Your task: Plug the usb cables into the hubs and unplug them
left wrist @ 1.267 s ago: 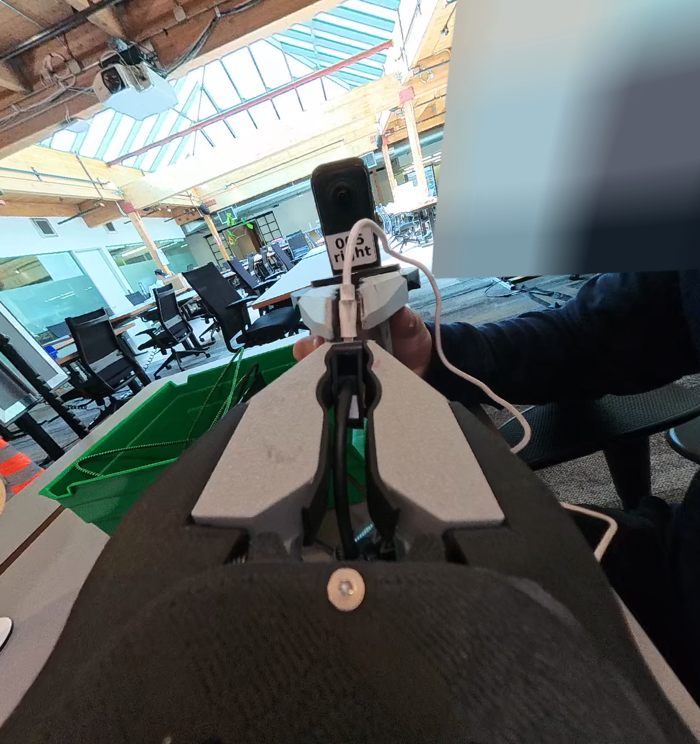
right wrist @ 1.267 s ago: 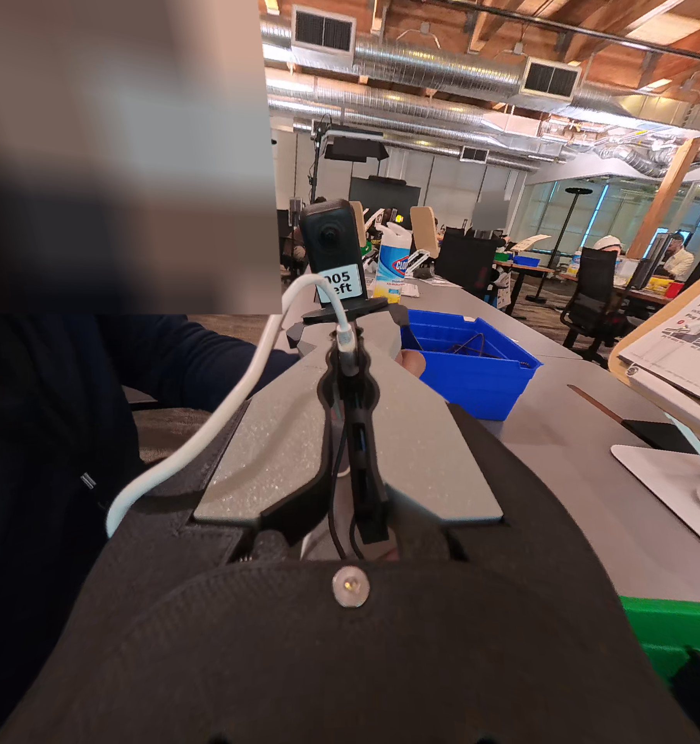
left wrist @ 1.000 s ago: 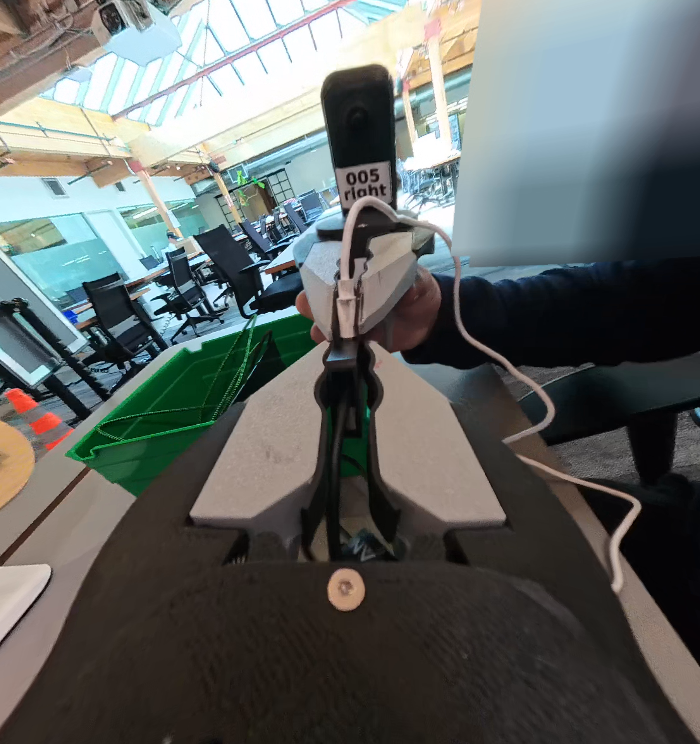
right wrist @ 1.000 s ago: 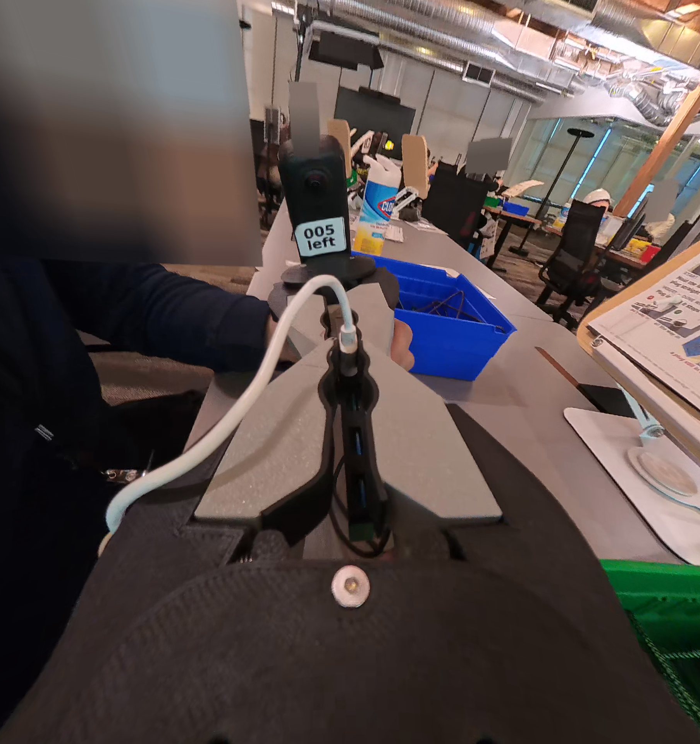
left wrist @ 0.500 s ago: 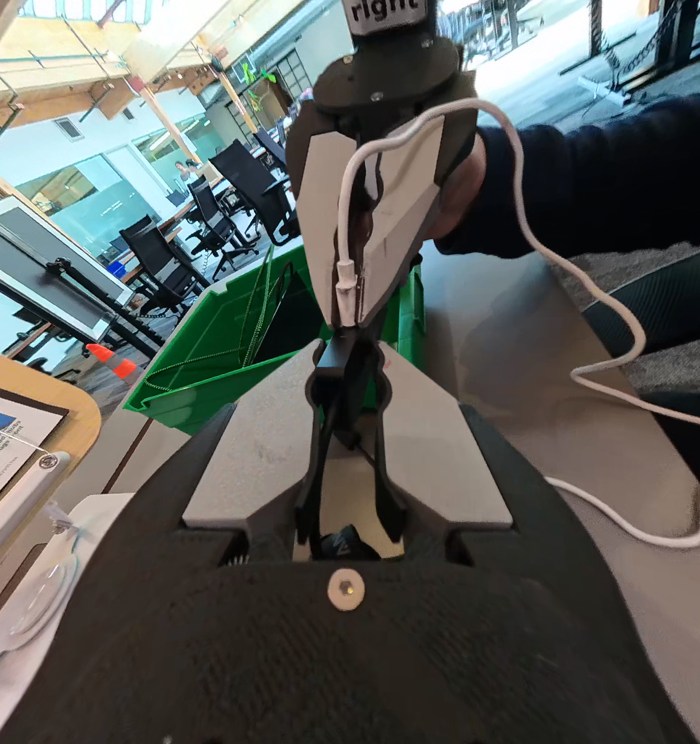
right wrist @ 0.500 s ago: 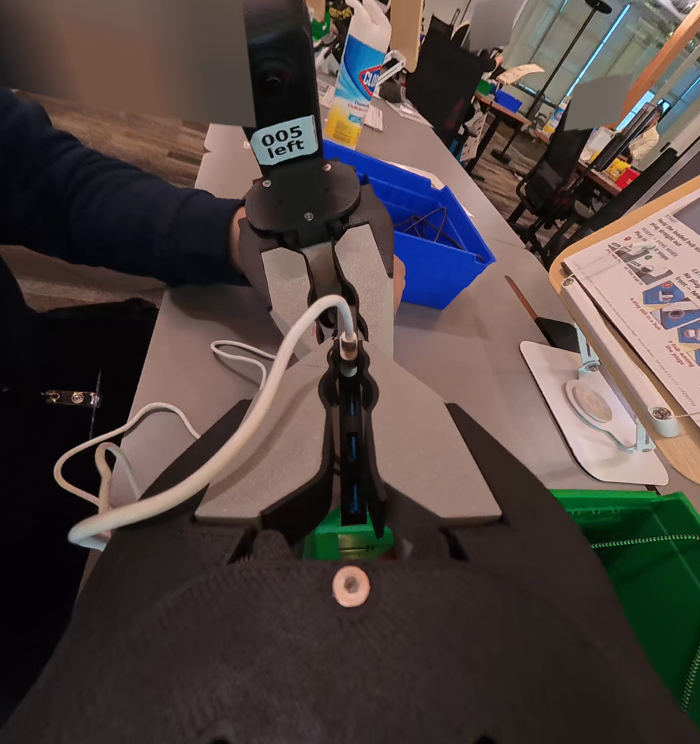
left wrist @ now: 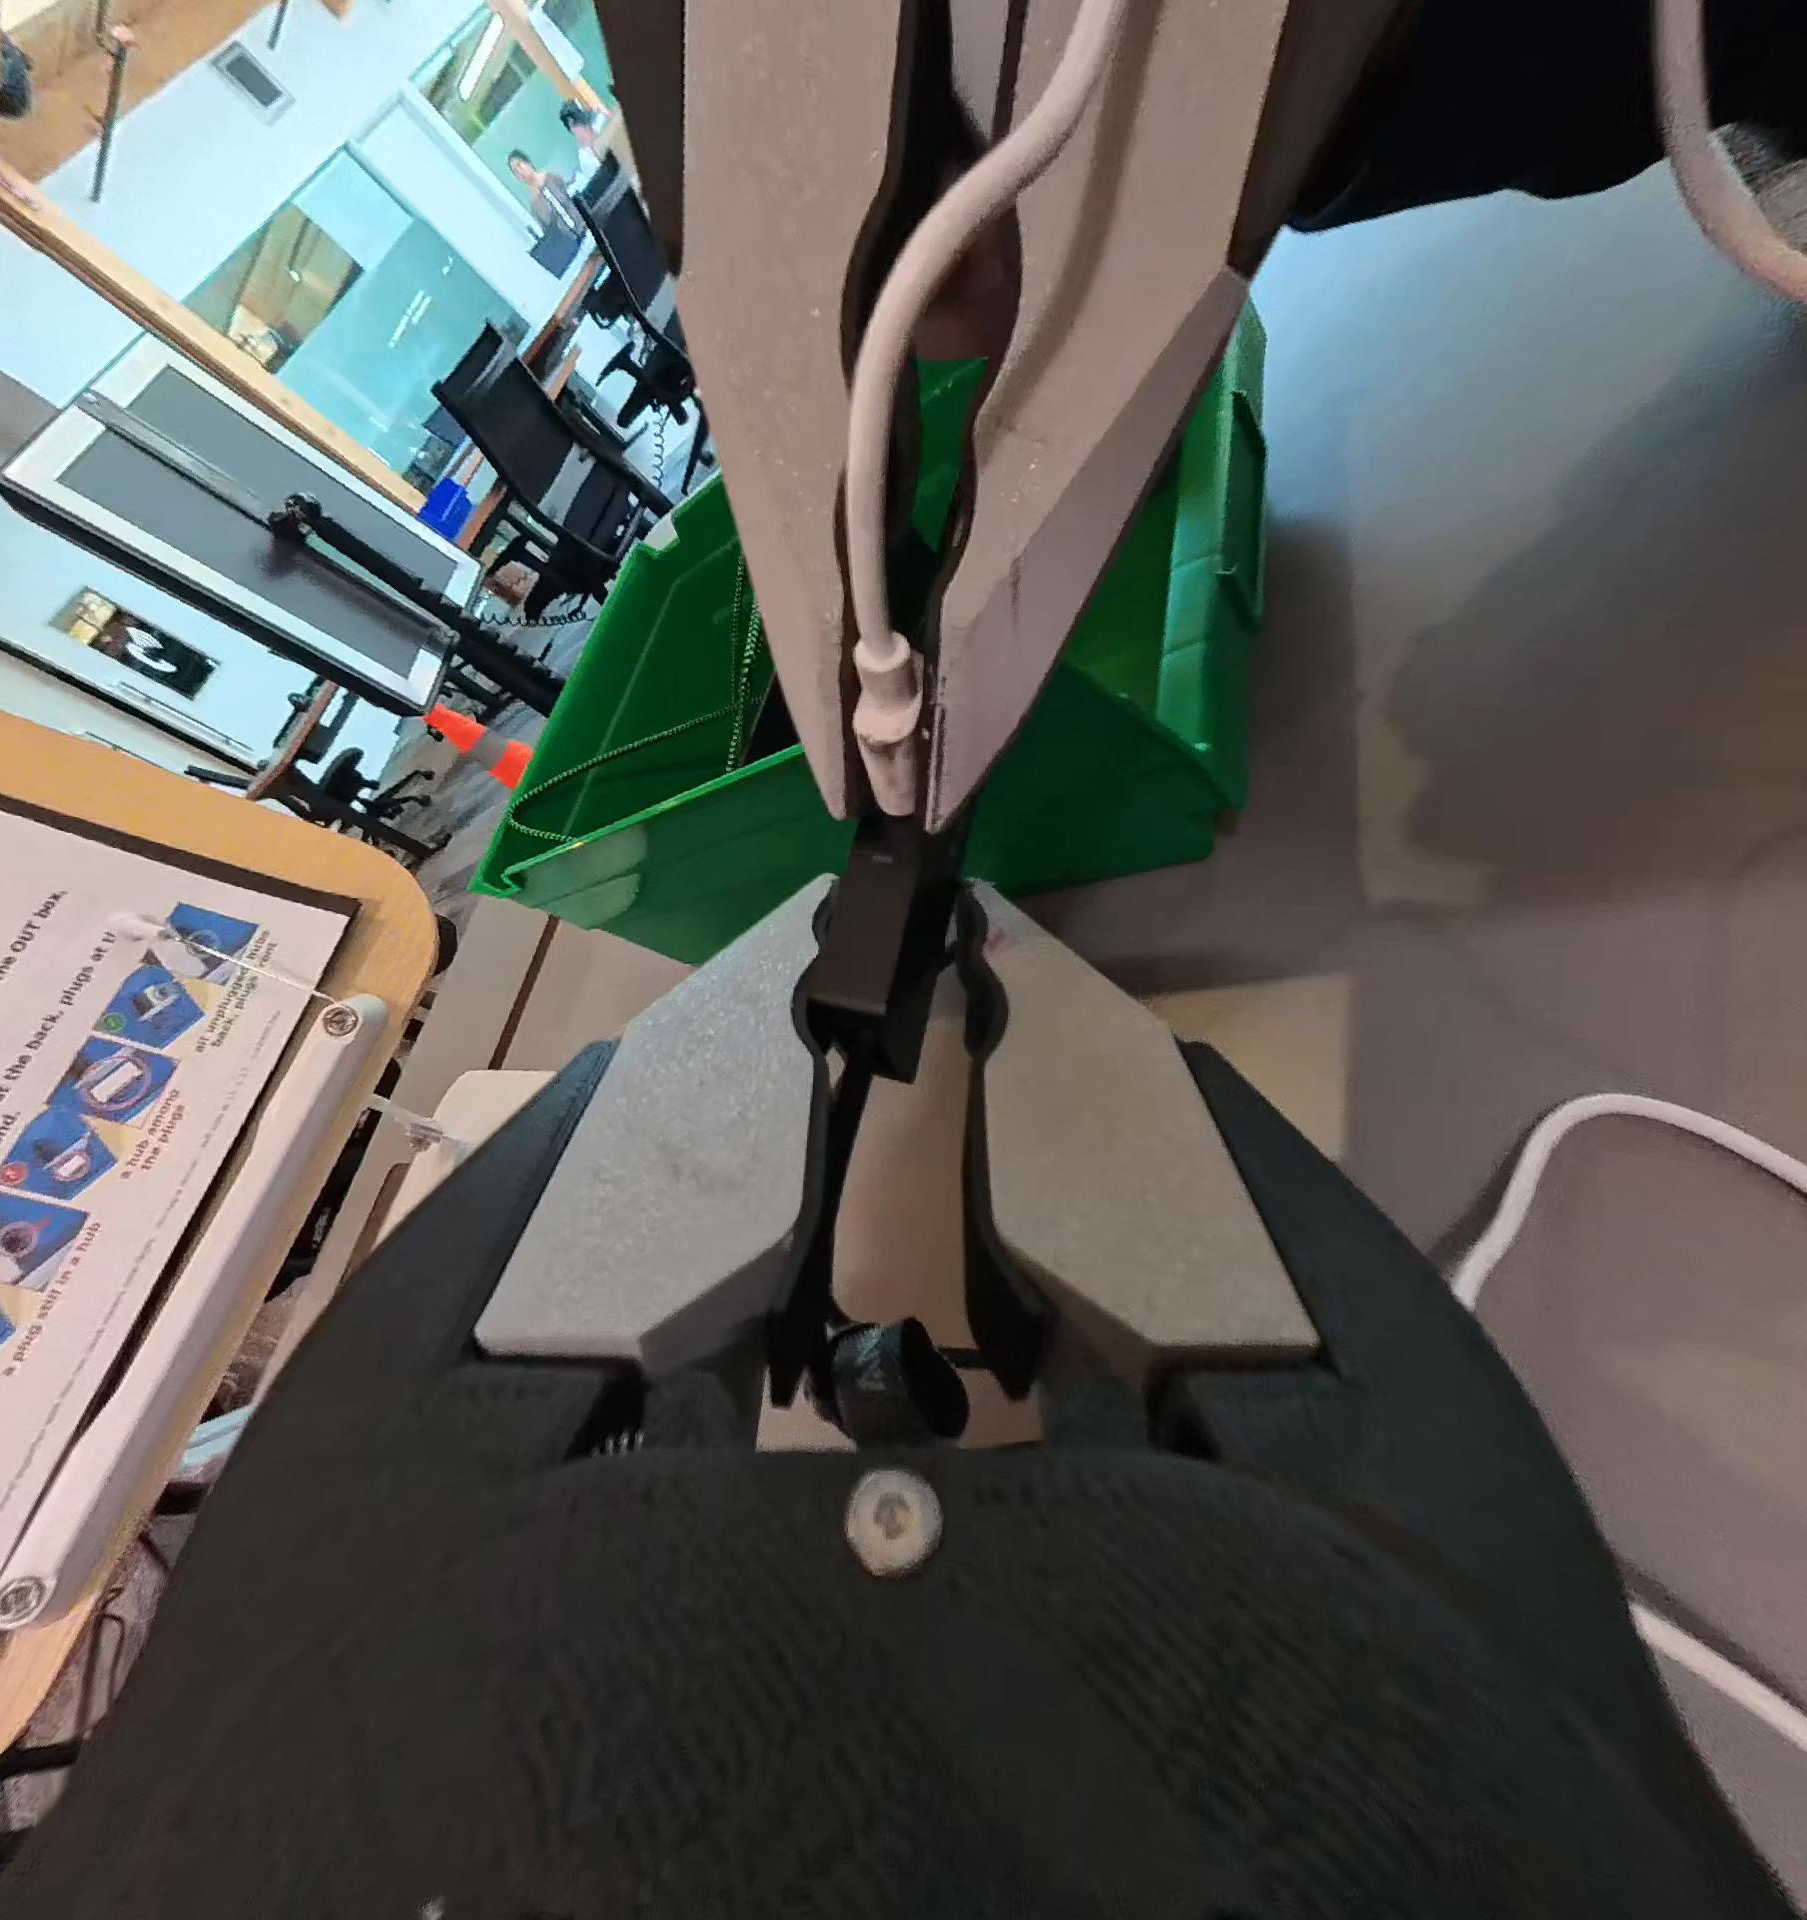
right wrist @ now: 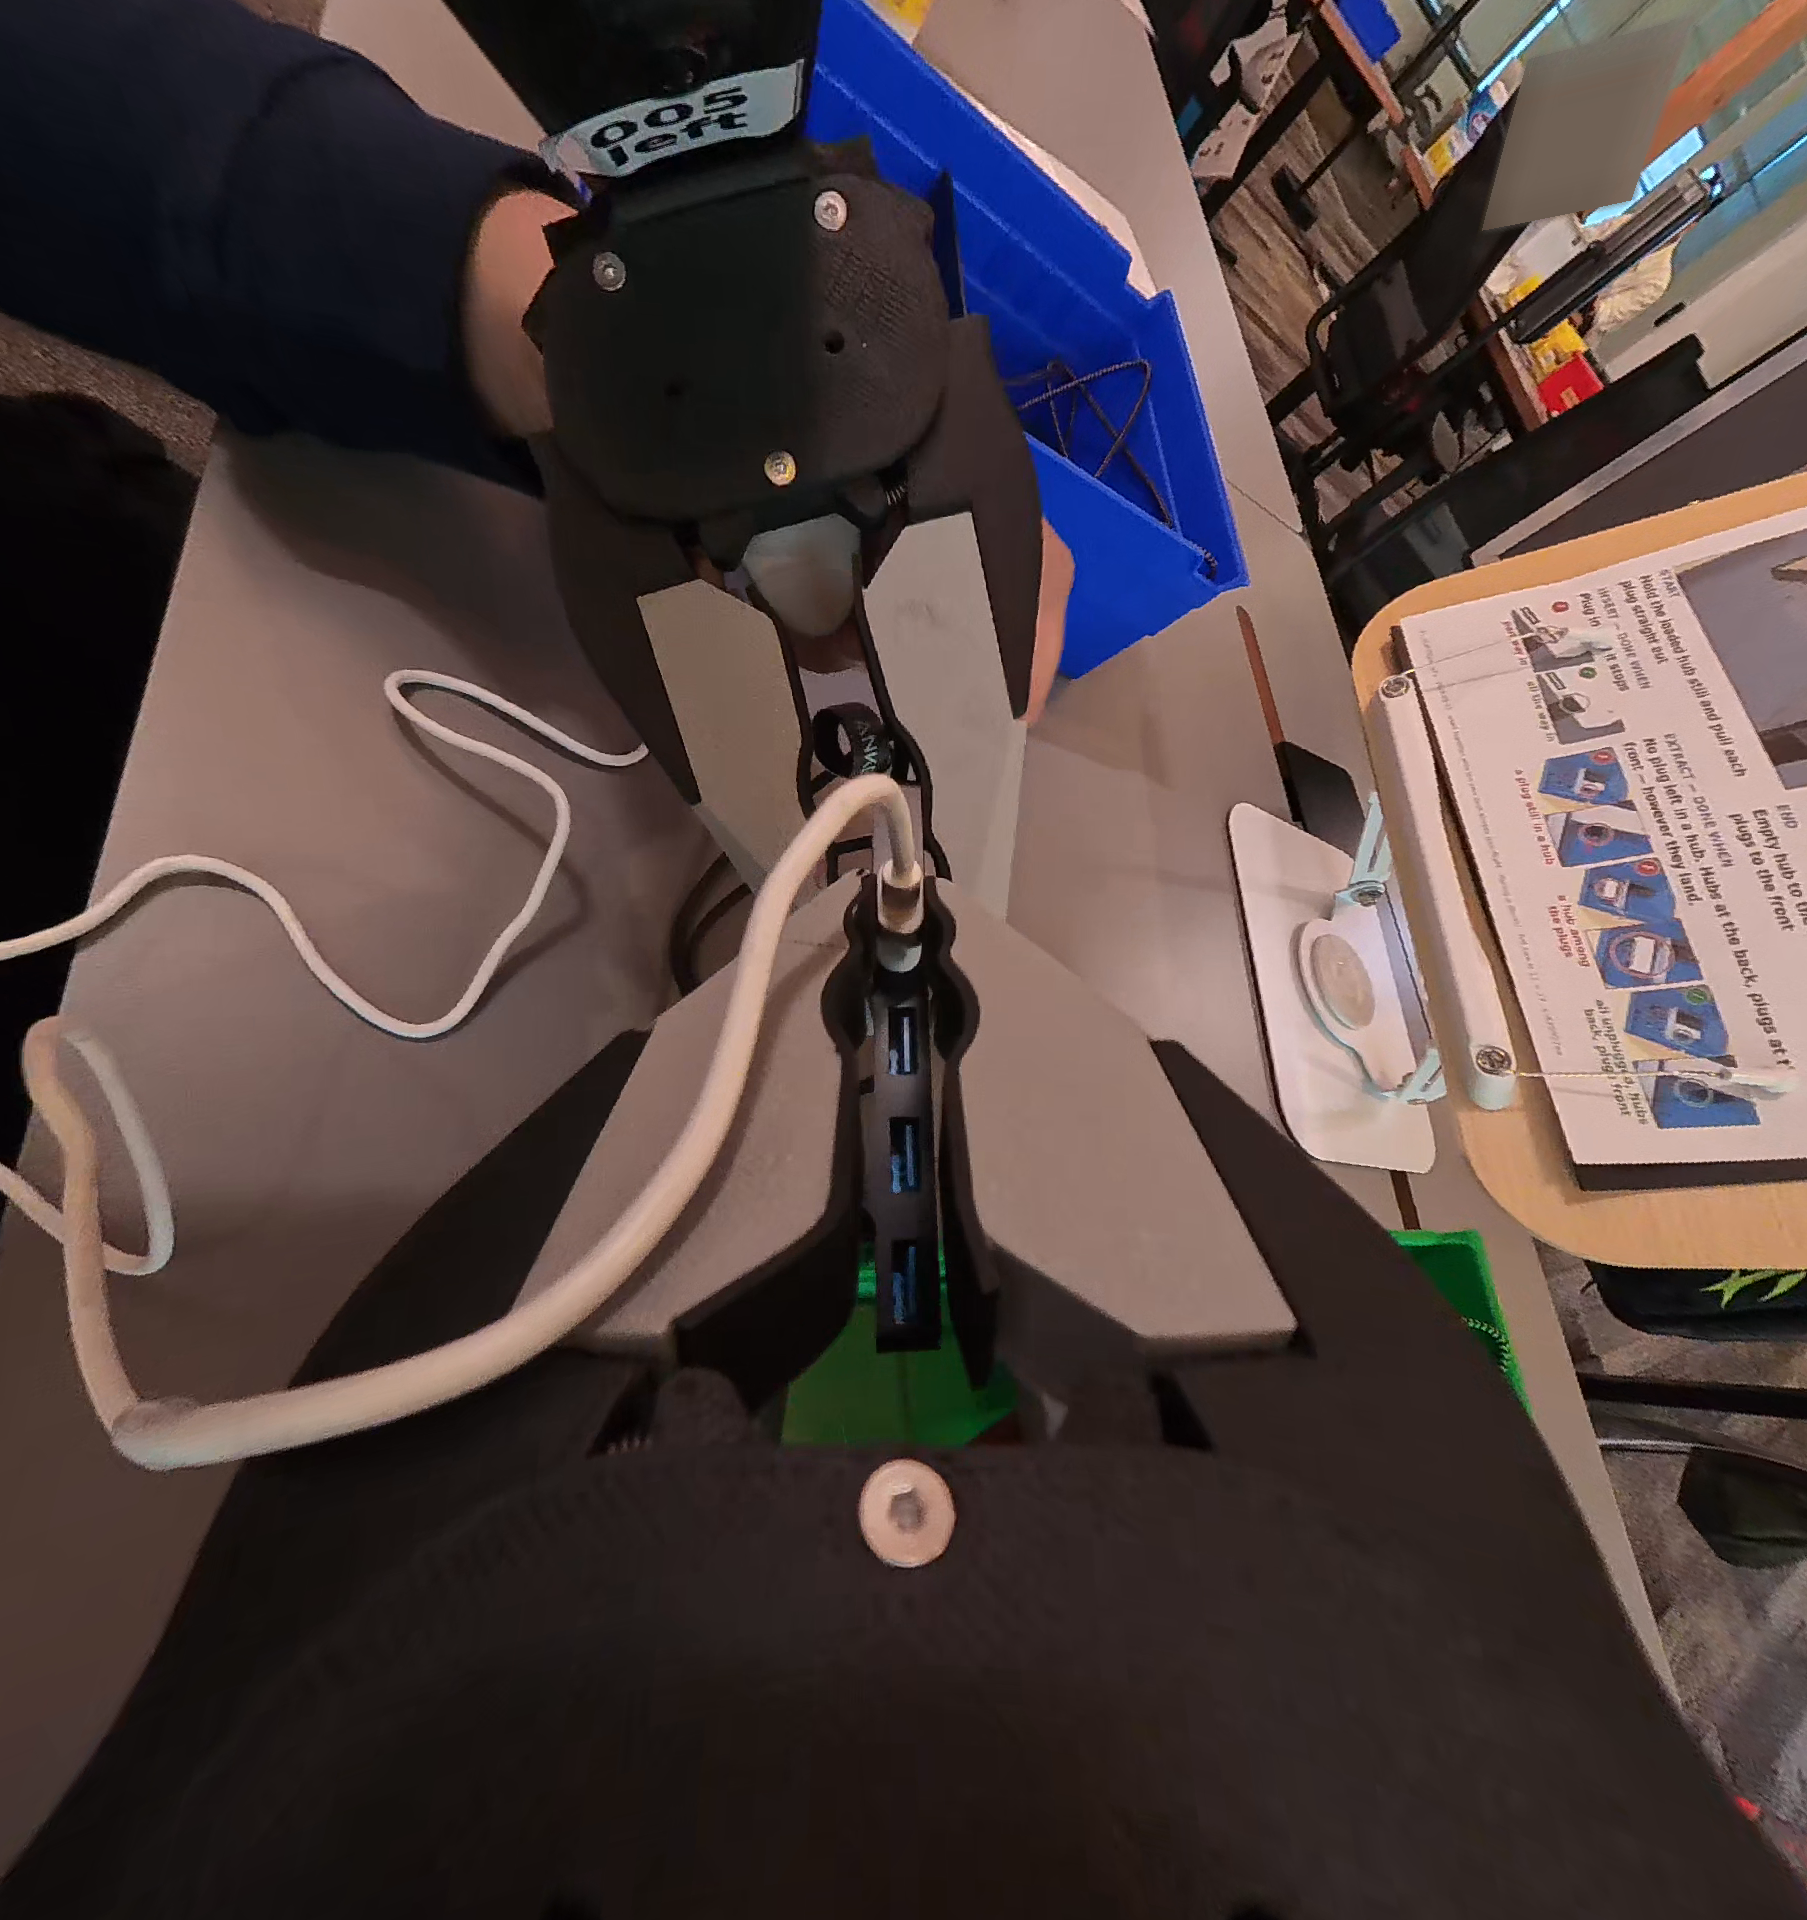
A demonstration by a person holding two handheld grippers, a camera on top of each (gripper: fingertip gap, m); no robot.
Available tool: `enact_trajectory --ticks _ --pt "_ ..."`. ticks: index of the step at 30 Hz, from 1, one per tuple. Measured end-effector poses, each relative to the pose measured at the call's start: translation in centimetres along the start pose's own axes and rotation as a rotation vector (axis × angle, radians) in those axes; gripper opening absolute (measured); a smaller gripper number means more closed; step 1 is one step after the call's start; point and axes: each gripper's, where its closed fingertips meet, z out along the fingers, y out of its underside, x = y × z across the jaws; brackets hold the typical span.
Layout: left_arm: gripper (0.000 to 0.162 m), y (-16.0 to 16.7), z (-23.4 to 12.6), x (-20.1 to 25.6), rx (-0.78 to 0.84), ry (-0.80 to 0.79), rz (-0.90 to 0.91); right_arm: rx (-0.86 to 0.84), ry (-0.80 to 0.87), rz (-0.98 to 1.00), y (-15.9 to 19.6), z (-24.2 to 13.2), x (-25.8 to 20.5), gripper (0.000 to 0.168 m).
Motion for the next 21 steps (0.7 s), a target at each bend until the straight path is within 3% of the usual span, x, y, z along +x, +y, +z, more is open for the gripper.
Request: enact_trajectory --ticks 9,14,21 --pt "0.022 0.4 0.2 -0.2 -0.069 -0.074 0.079 -0.027 -0.014 -0.036 0.2 0.1 -0.1 0.004" --pt "0.018 -0.9 -0.6 0.1 -0.010 -0.030 0.030 -0.049 -0.016 -0.086 0.0 0.2 -0.3 0.004" --pt "0.009 -0.2 -1.0 0.7 -0.052 0.028 0.021 -0.113 -0.003 -0.217 -0.1 0.8 -1.0 0.005"
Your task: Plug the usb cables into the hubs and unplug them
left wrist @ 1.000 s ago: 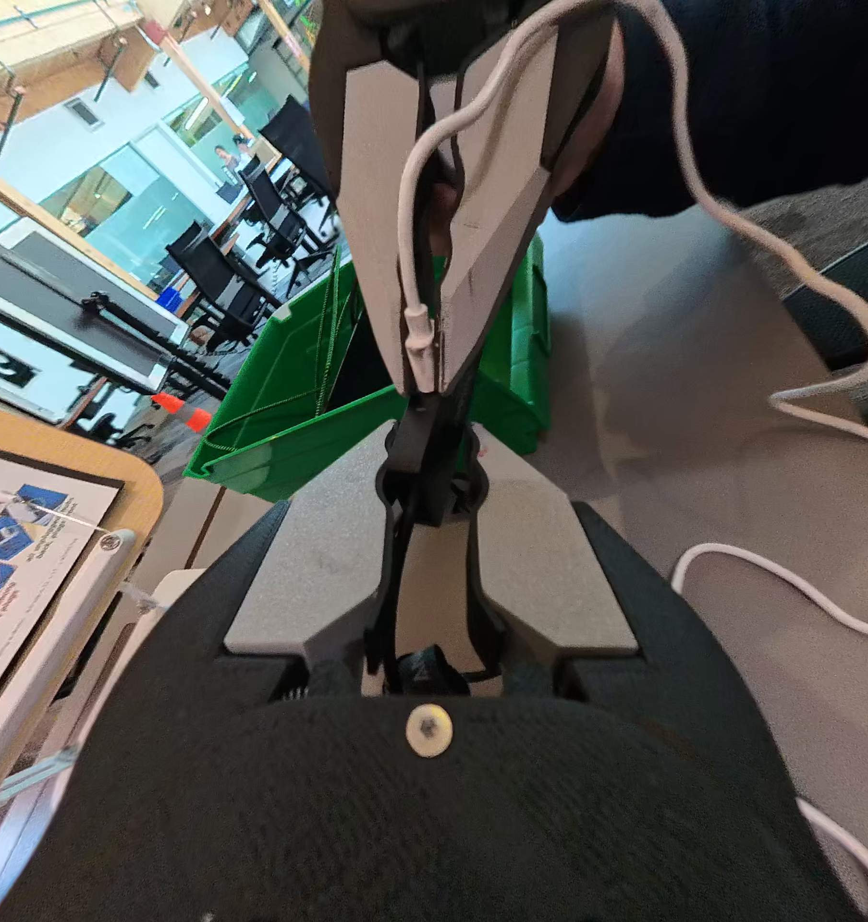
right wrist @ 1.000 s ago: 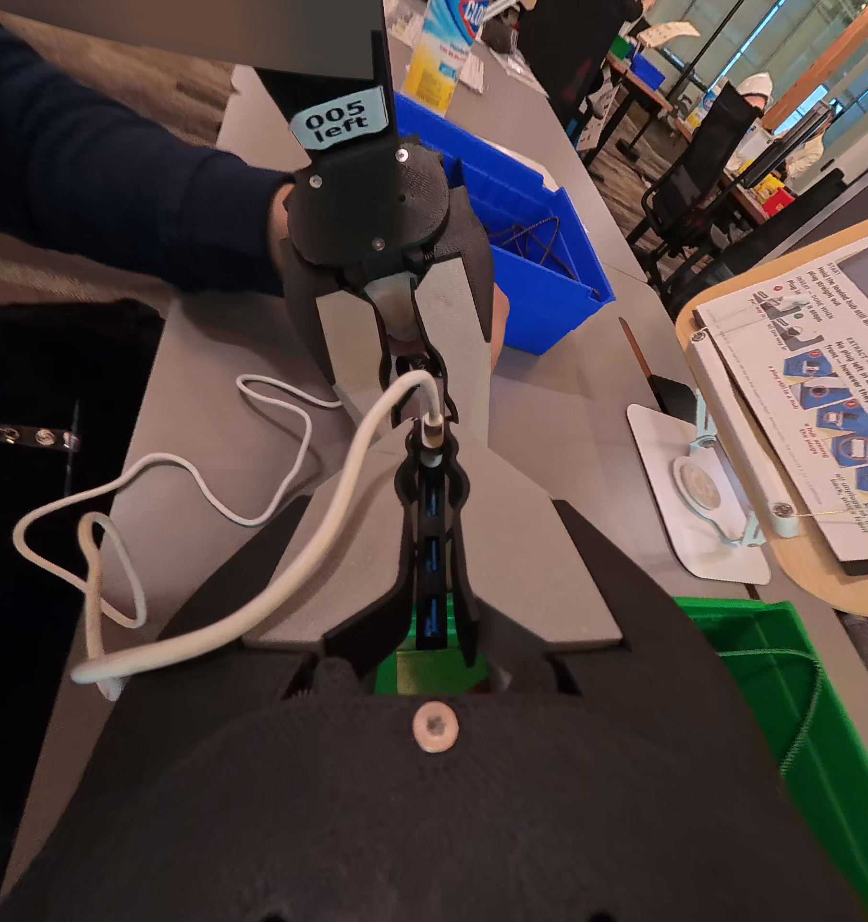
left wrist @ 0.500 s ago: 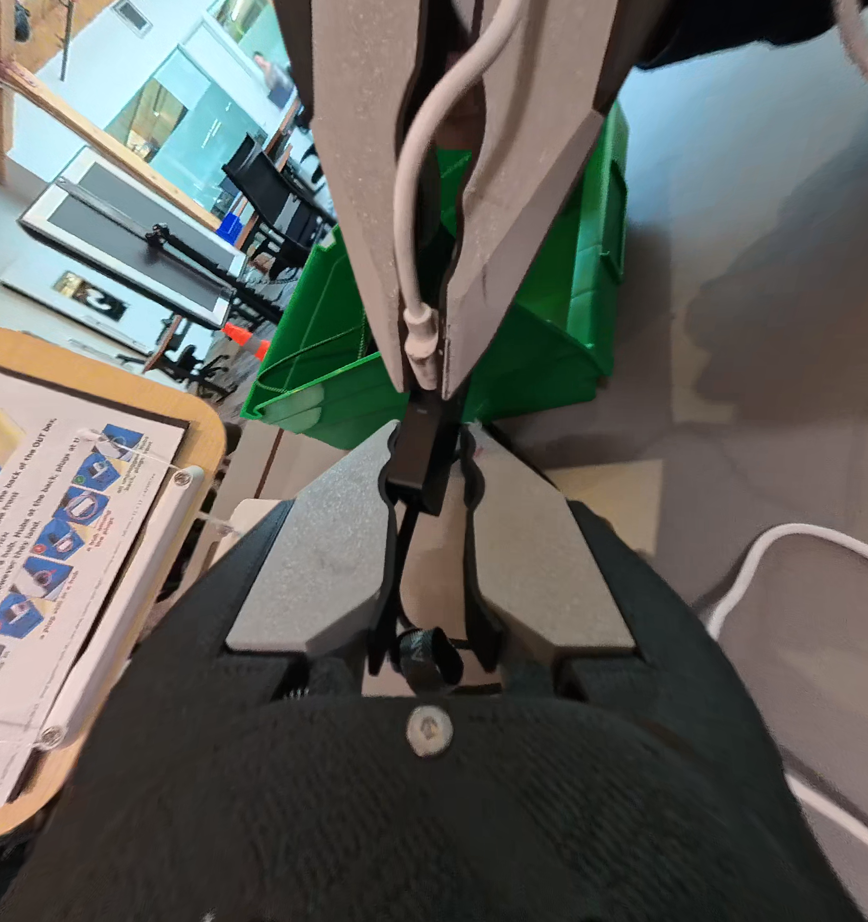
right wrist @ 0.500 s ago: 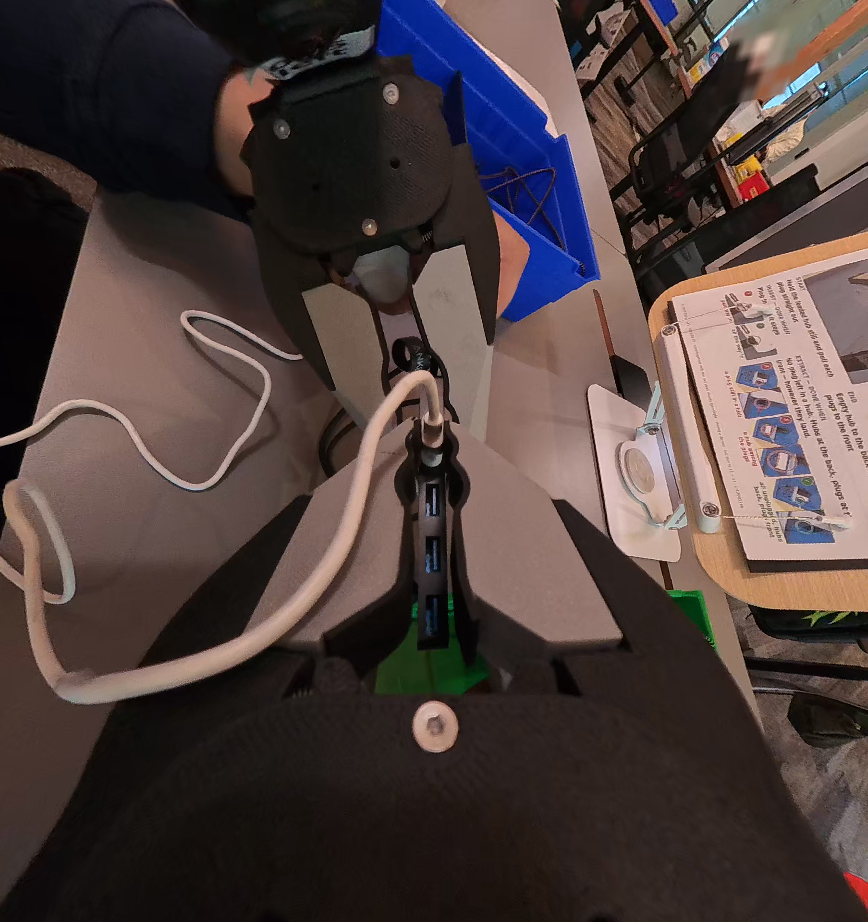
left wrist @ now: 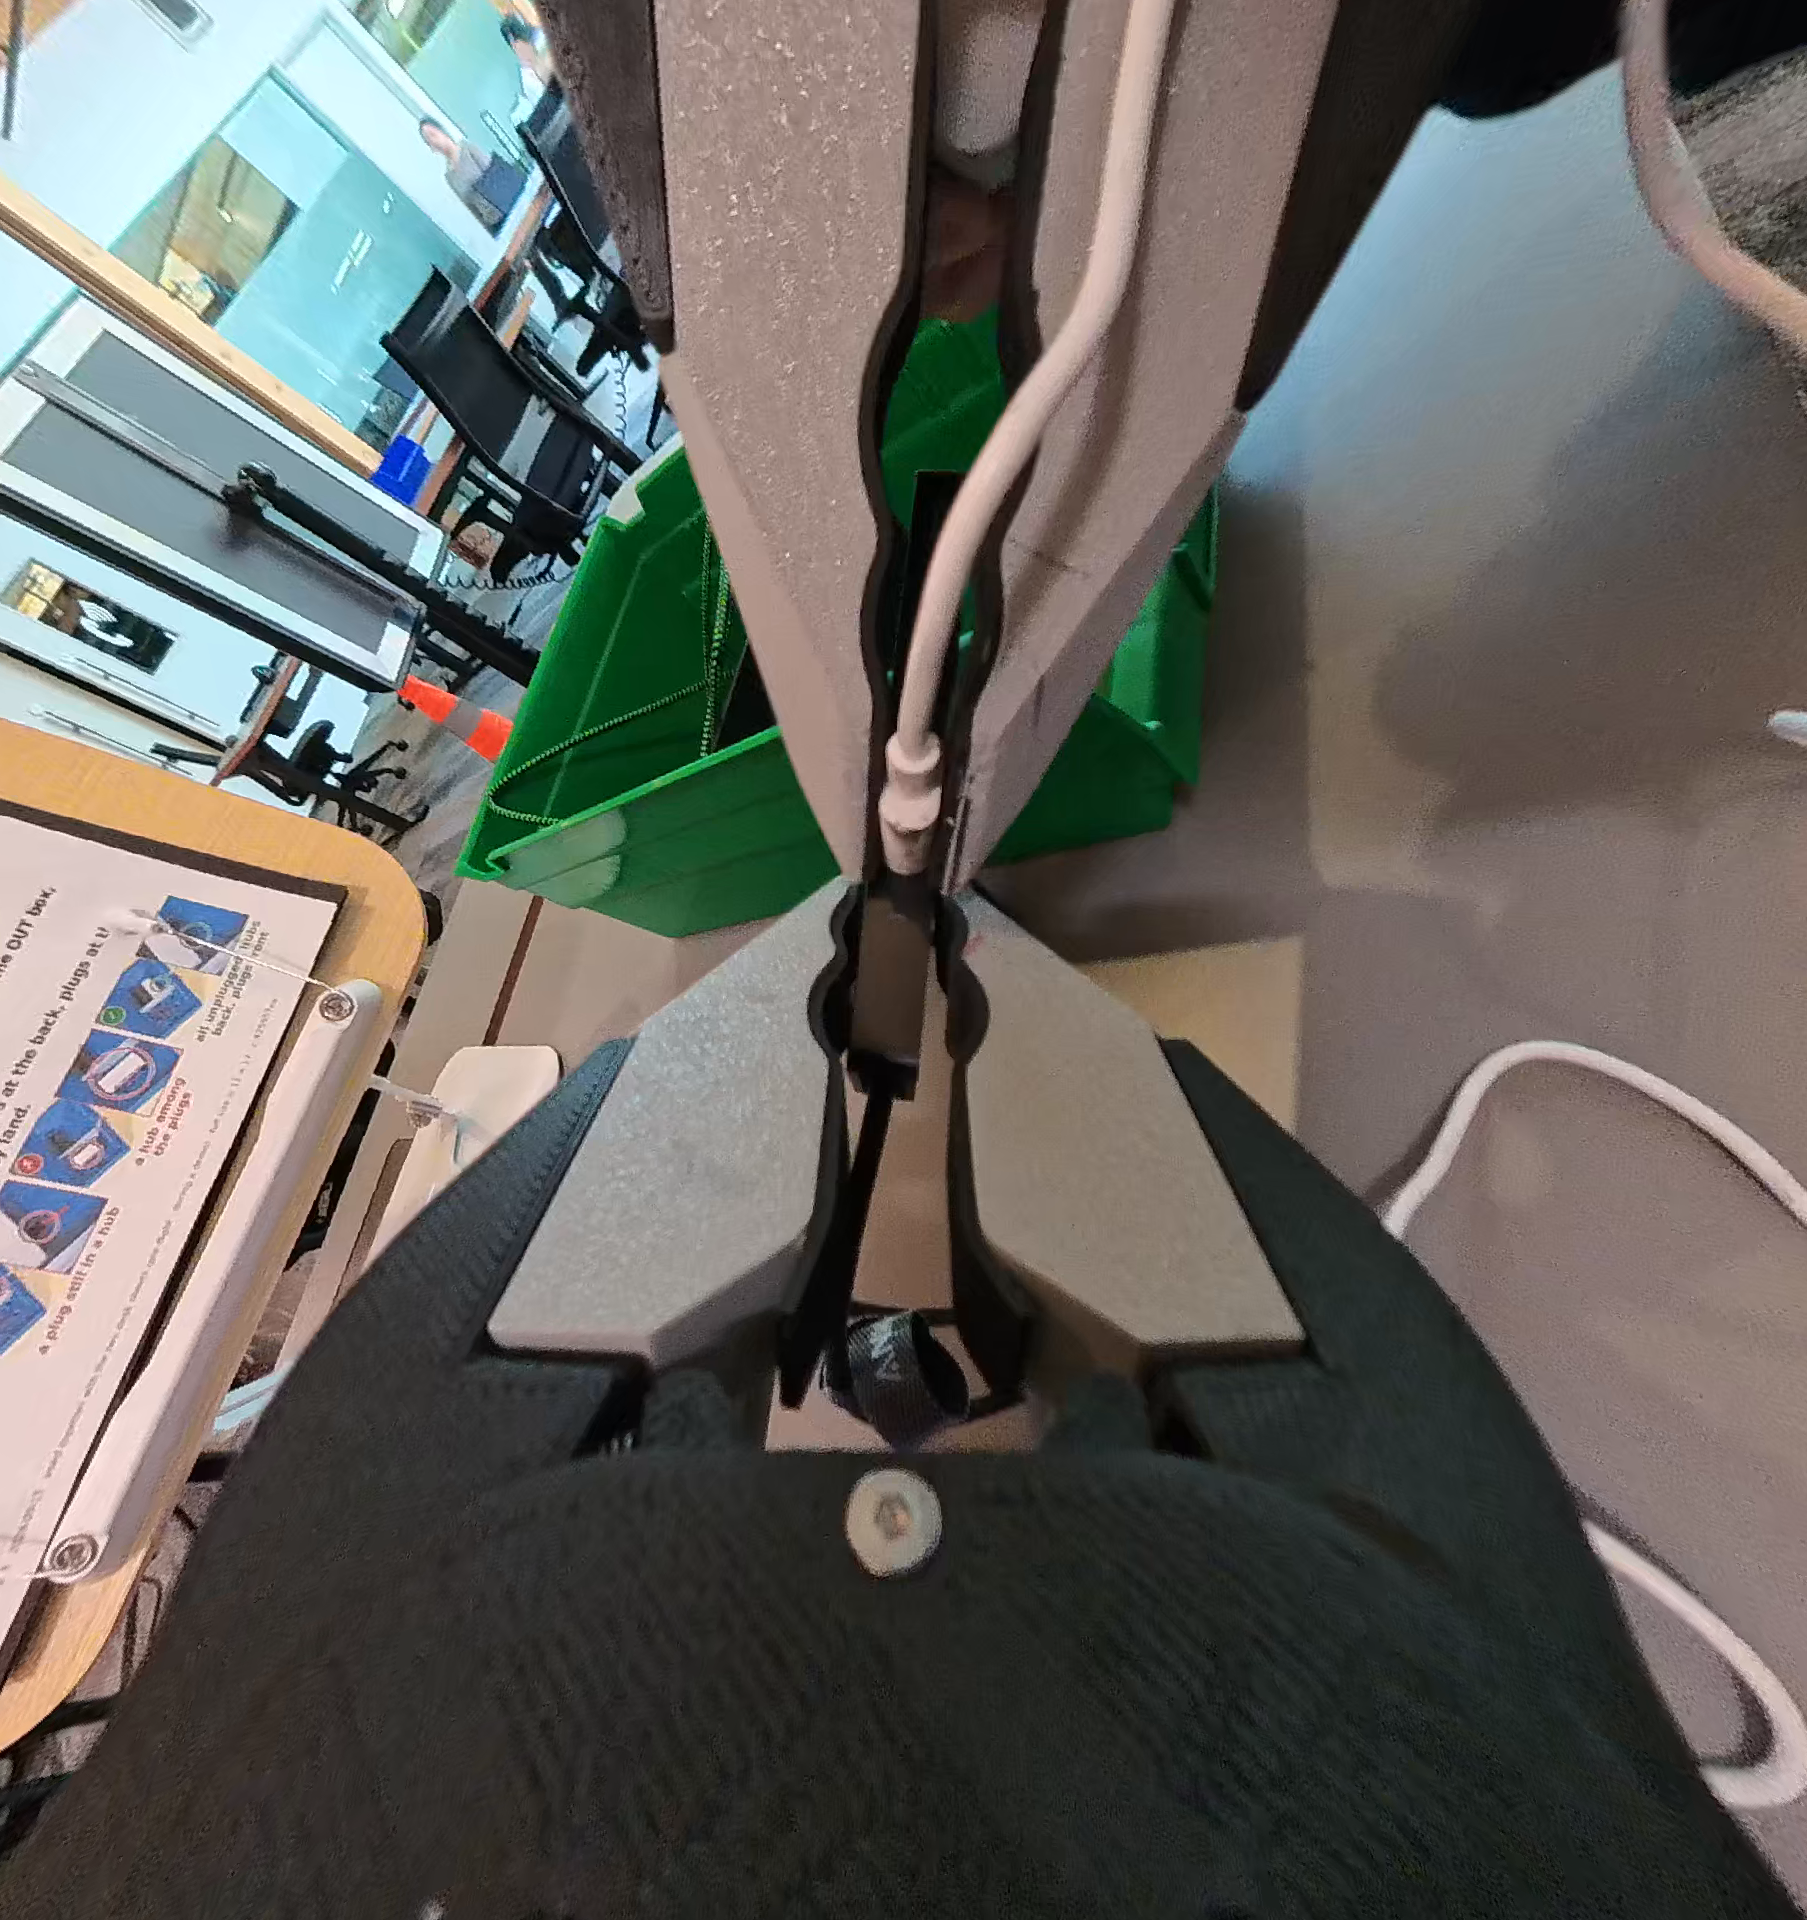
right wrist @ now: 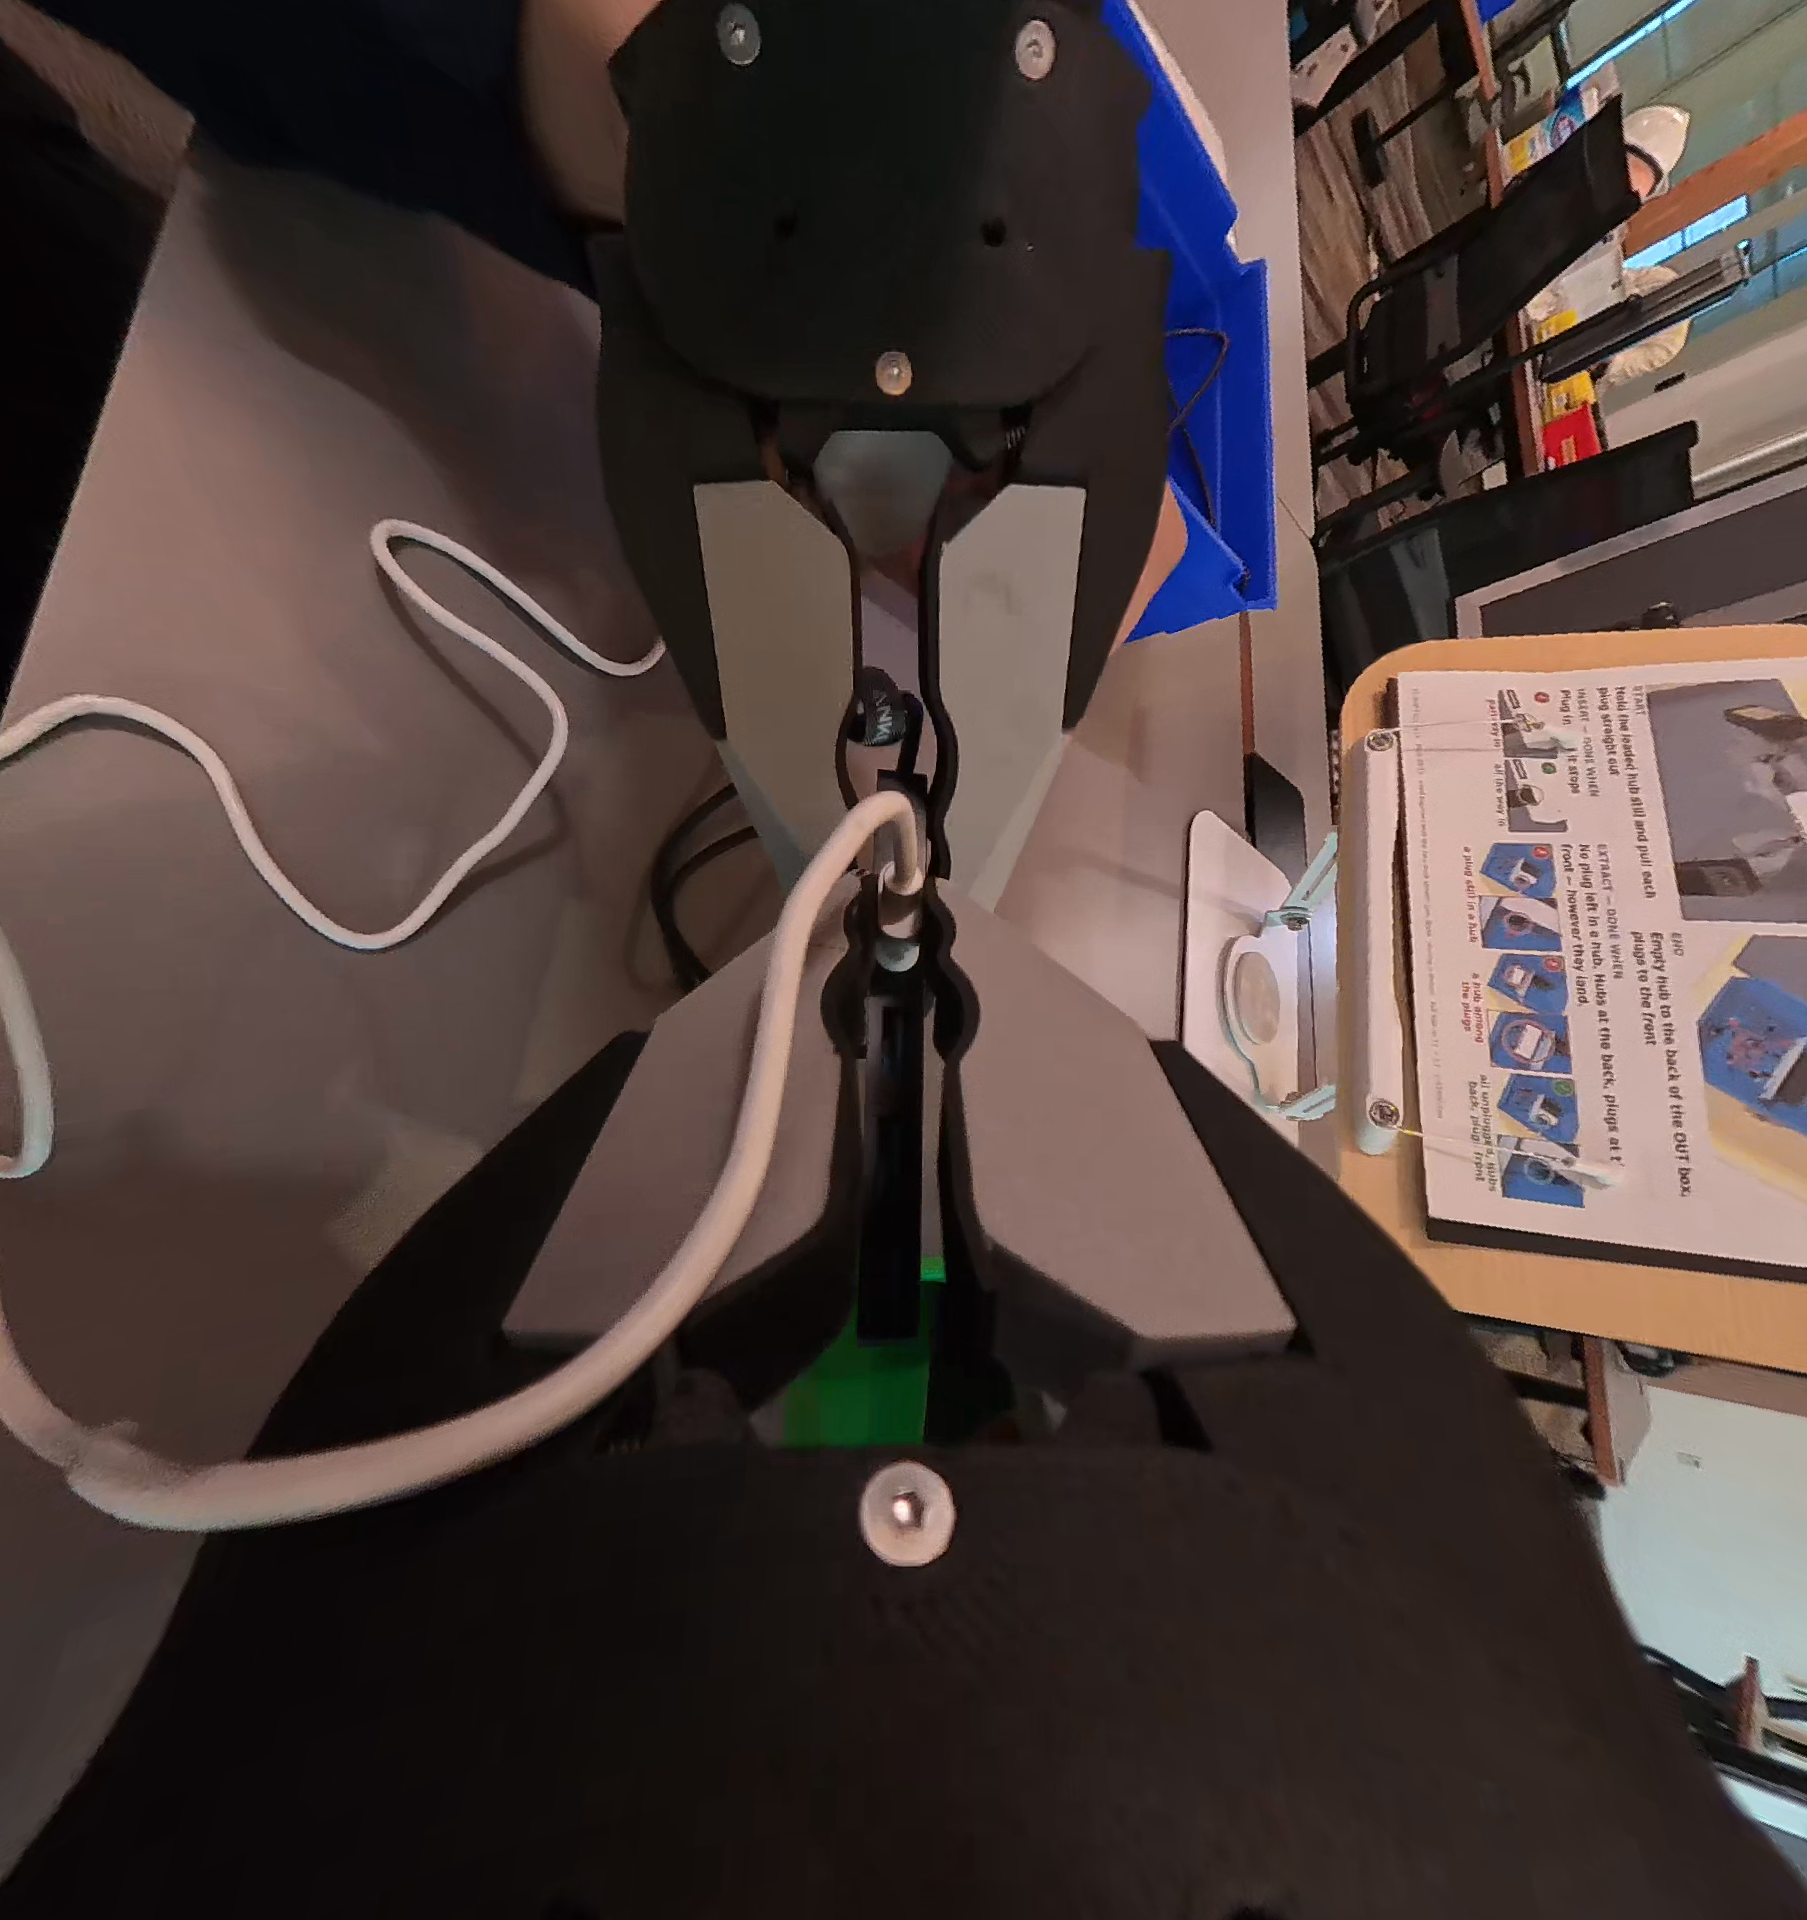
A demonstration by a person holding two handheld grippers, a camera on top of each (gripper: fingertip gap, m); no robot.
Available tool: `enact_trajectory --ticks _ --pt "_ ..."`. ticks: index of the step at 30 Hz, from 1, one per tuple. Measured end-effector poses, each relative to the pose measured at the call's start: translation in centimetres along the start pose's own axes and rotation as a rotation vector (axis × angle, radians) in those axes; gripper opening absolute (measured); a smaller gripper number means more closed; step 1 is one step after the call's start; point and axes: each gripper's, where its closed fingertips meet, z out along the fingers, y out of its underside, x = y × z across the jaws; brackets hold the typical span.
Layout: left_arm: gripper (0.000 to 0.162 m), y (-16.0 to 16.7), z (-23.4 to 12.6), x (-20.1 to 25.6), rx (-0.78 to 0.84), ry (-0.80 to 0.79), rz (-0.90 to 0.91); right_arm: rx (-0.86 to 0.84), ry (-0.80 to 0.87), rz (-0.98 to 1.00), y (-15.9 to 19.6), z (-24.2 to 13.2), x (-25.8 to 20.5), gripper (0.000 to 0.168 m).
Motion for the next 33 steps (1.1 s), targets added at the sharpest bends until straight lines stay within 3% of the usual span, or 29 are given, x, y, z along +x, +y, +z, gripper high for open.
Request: enact_trajectory --ticks 3,8,13,21,26,33 --pt "0.014 0.4 0.2 -0.1 -0.045 -0.022 0.019 -0.049 0.002 -0.041 0.0 0.6 0.1 0.005" --pt "0.008 1.5 0.0 -0.8 -0.135 -0.047 0.066 -0.091 0.000 -0.087 0.1 1.4 0.3 0.005" --pt "0.007 1.3 0.3 -1.2 -0.066 -0.072 0.075 -0.042 0.009 -0.112 0.0 1.5 0.5 0.004" --pt "0.007 -0.4 0.3 0.2 0.166 0.000 0.019 0.332 -0.111 0.165 -1.3 0.5 -0.1 0.004" --pt "0.007 -0.9 0.2 0.8 0.210 0.016 0.025 0.554 -0.193 0.353 -1.7 -0.4 -0.4 0.005" --pt "0.008 -1.4 0.1 1.1 0.230 0.016 0.032 0.671 -0.238 0.432 -2.0 -1.1 -0.4 0.004"
